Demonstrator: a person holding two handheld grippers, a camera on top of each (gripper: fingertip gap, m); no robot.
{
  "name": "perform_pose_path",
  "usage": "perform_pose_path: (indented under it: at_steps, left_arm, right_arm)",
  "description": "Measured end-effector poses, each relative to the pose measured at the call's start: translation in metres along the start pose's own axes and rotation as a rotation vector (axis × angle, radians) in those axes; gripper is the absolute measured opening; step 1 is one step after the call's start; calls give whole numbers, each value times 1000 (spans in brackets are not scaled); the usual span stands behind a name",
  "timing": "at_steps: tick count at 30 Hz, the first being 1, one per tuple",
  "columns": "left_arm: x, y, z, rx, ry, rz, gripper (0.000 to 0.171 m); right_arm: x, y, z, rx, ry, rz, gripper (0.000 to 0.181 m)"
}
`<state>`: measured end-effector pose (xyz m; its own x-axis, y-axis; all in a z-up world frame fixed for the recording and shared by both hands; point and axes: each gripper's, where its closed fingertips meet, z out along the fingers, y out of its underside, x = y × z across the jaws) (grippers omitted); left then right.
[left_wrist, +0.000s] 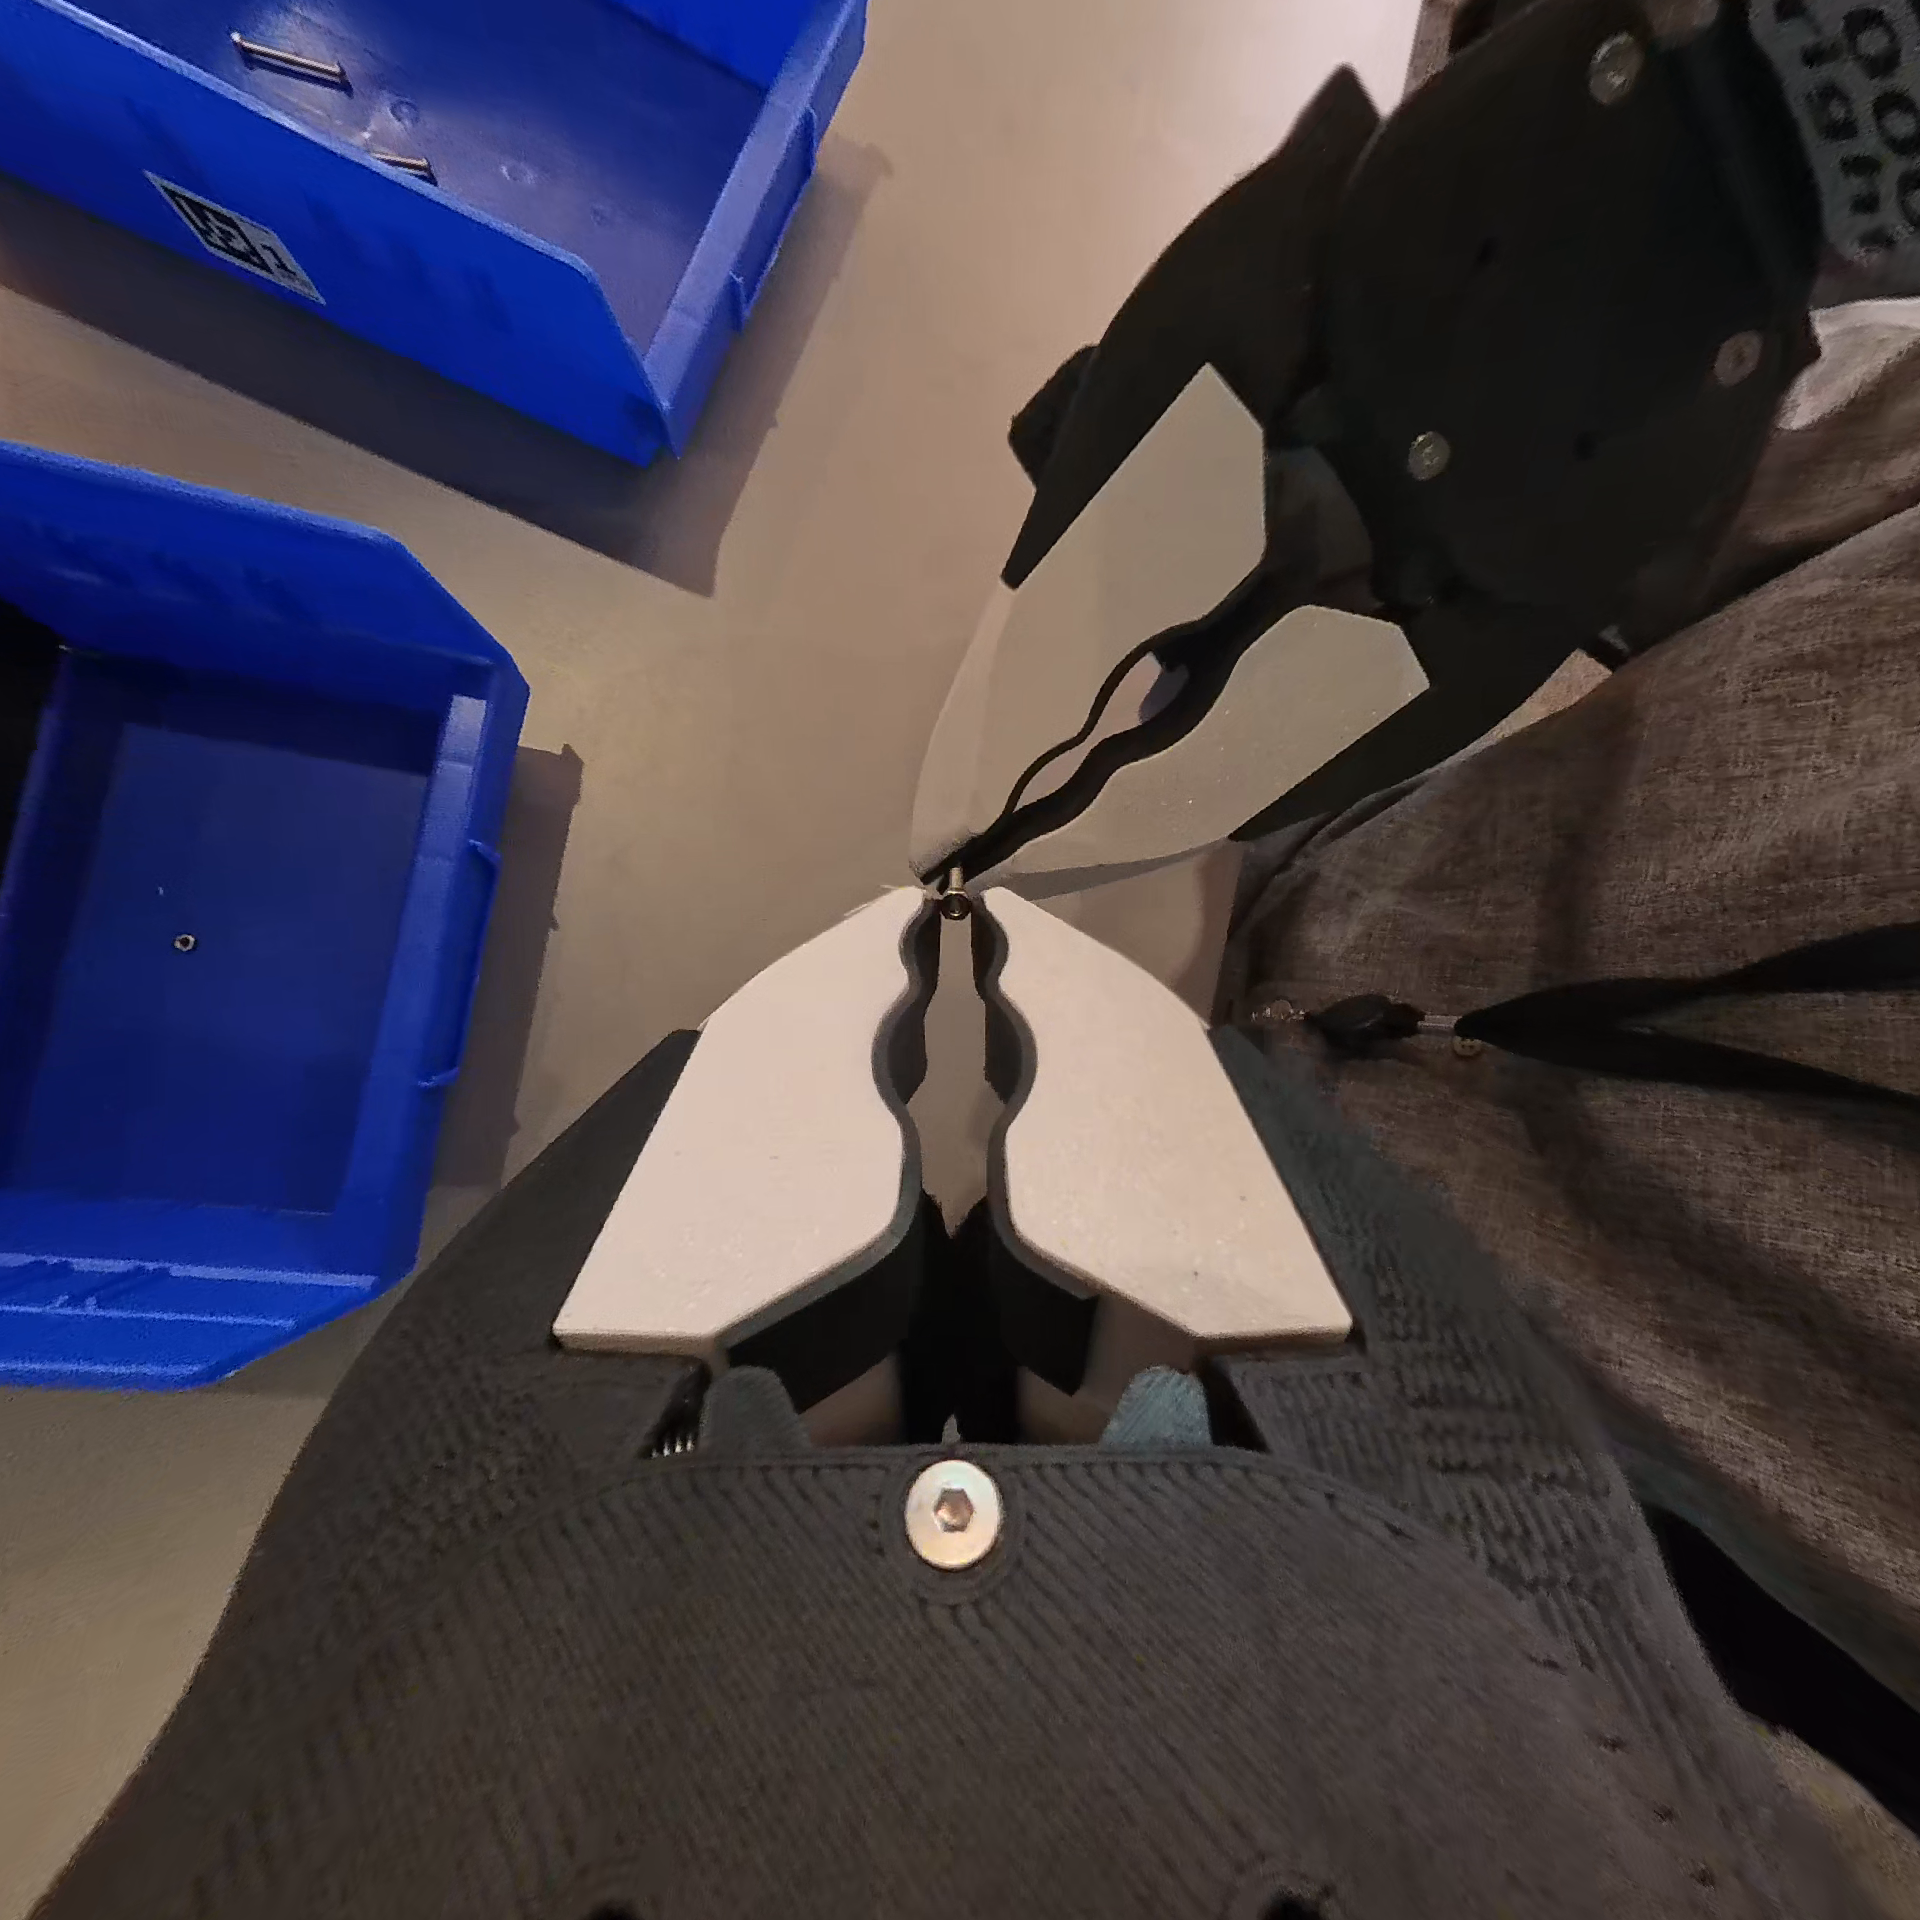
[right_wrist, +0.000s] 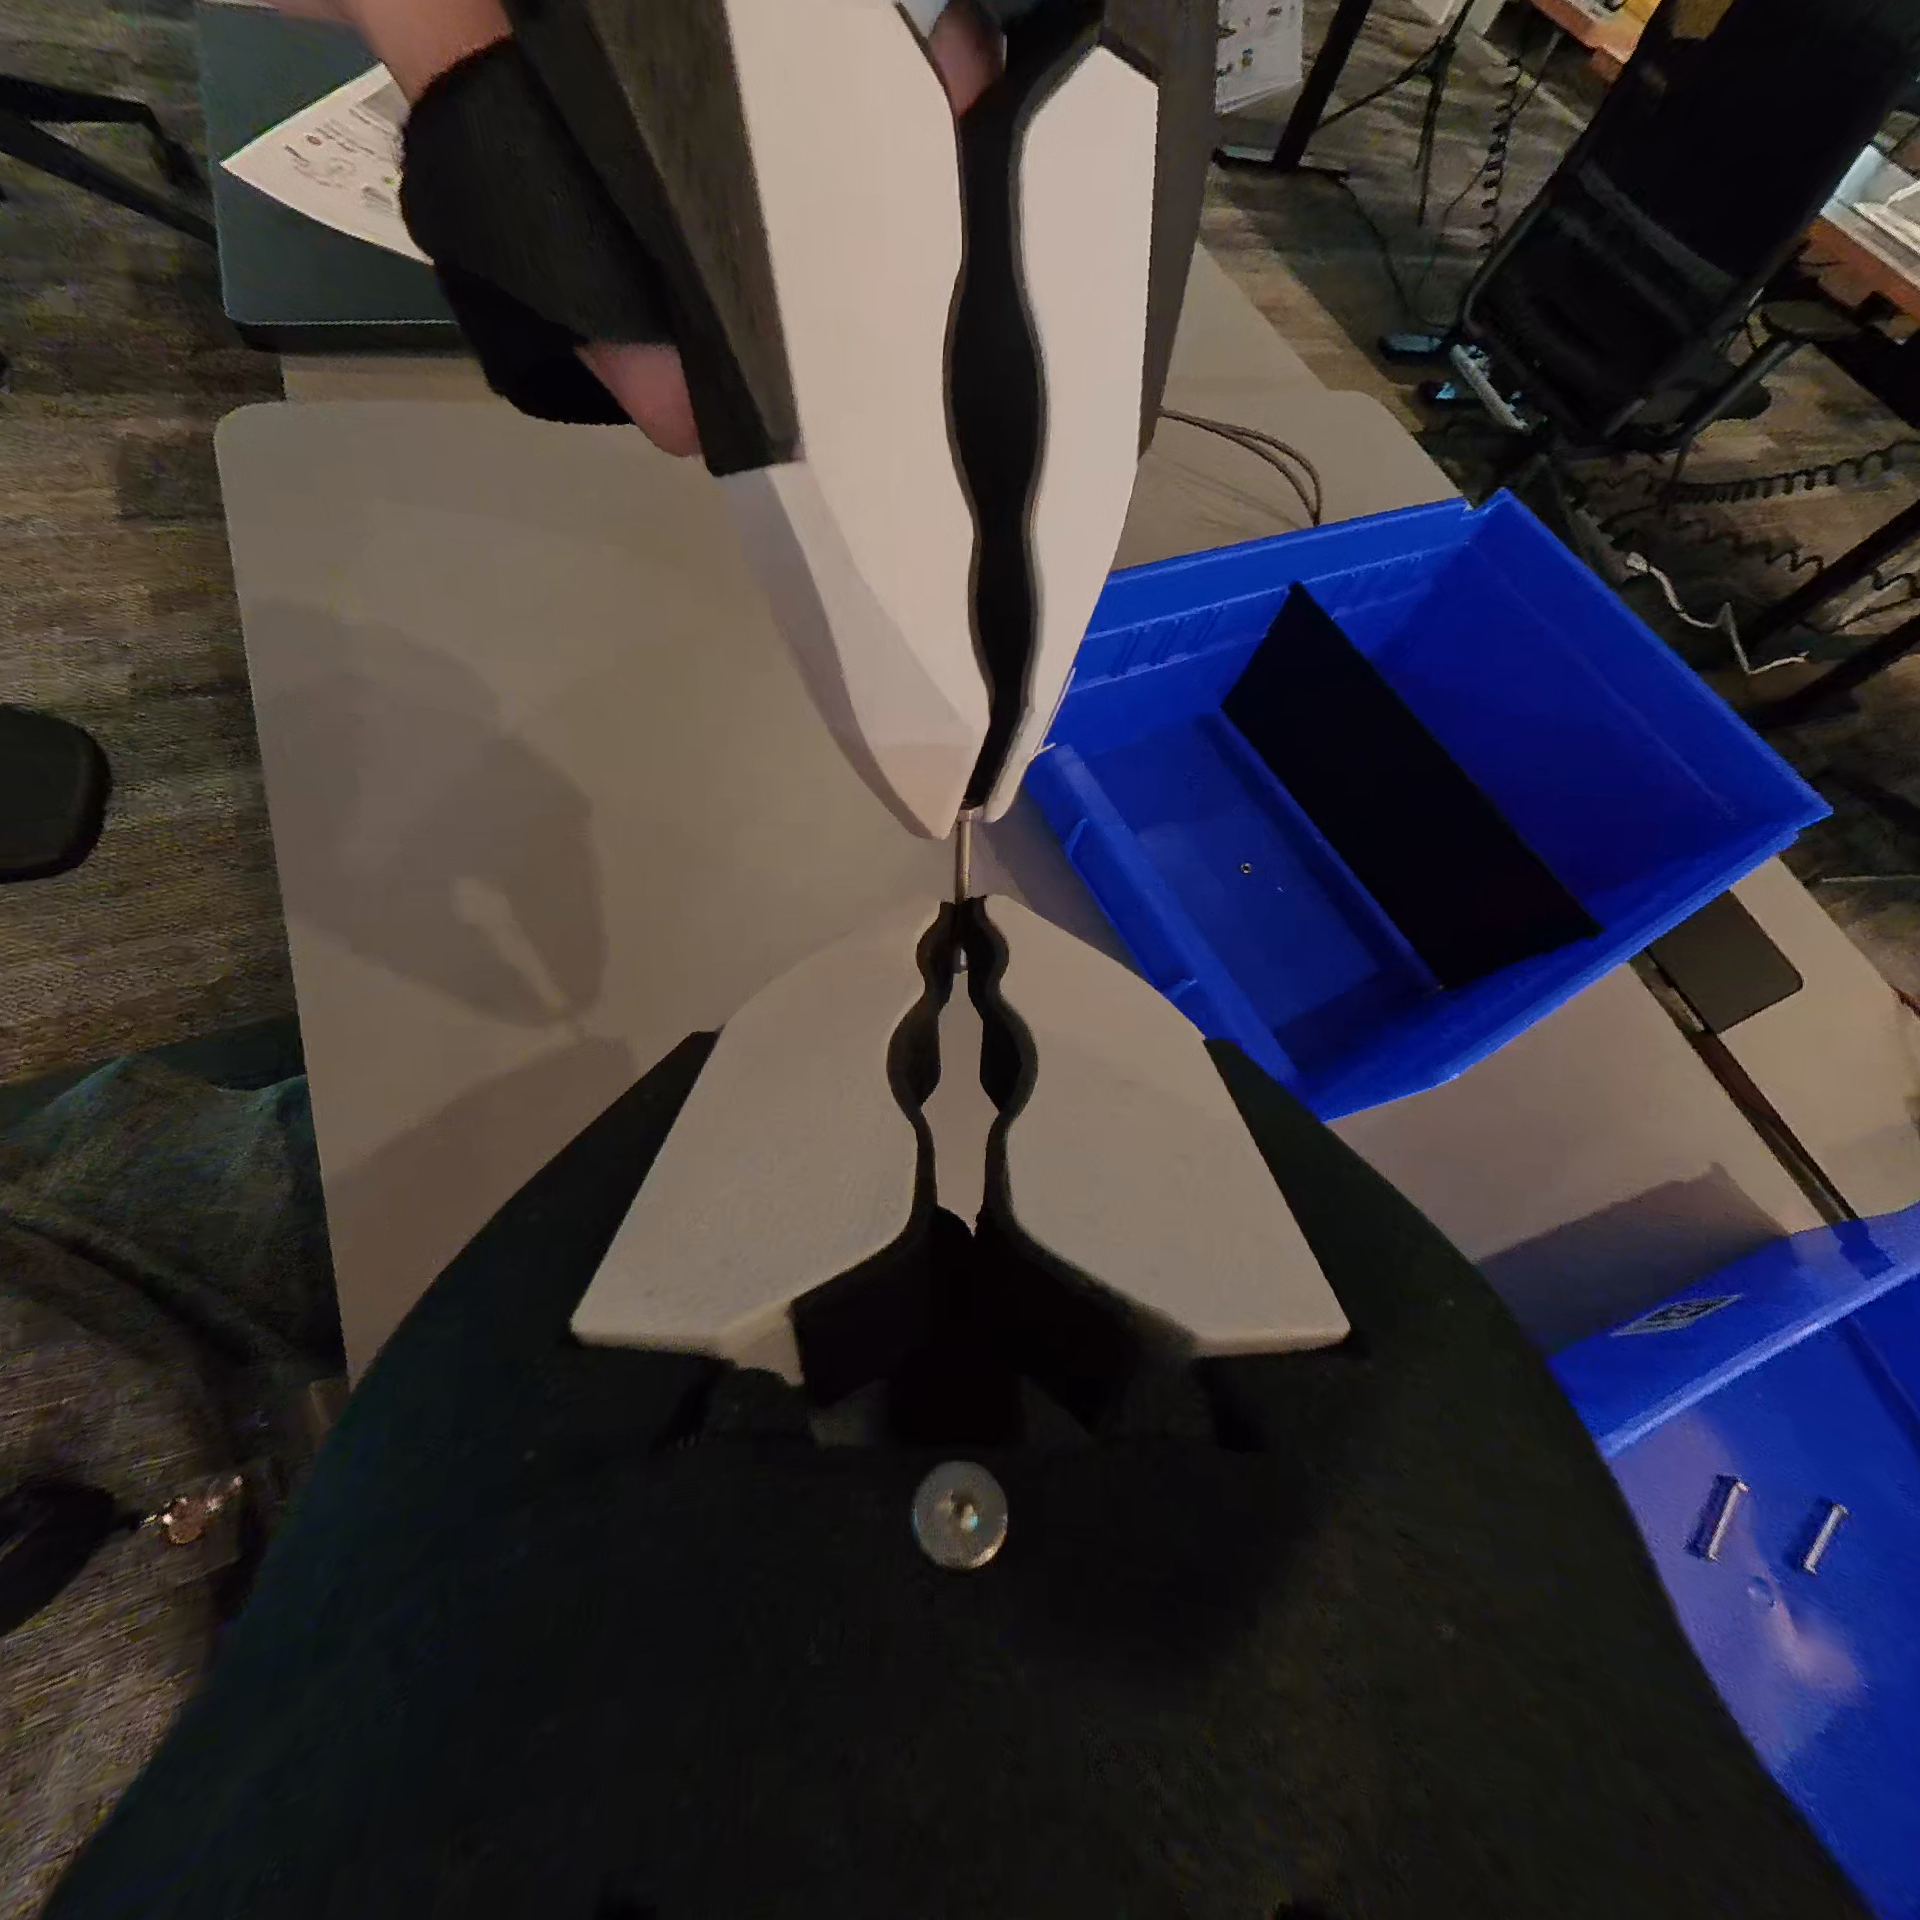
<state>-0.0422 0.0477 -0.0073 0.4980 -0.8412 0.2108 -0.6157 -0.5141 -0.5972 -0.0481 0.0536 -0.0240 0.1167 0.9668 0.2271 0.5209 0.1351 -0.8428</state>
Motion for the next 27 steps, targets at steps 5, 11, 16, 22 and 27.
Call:
perform_pose_path:
  at_steps: [5, 11, 16, 22, 27]
  left_arm:
    - [13, 2, 0, -38, 58, 191, 5]
    - [36, 3, -10, -114, 201, 419, 5]
    - [49, 10, -14, -209, 269, 608, 5]
    - [72, 15, -21, -215, 464, 799, 5]
    - [94, 11, -28, -153, 631, 944, 5]
  right_arm:
    - [-17, -2, -5, 63, -283, 111, 2]
    - [-41, -16, -26, 194, -805, 241, 2]
    - [-58, -20, -36, 236, -1075, 279, 1]
    - [-80, -29, -51, 296, -1362, 310, 1]
    - [-93, -39, -71, 386, -1630, 327, 2]
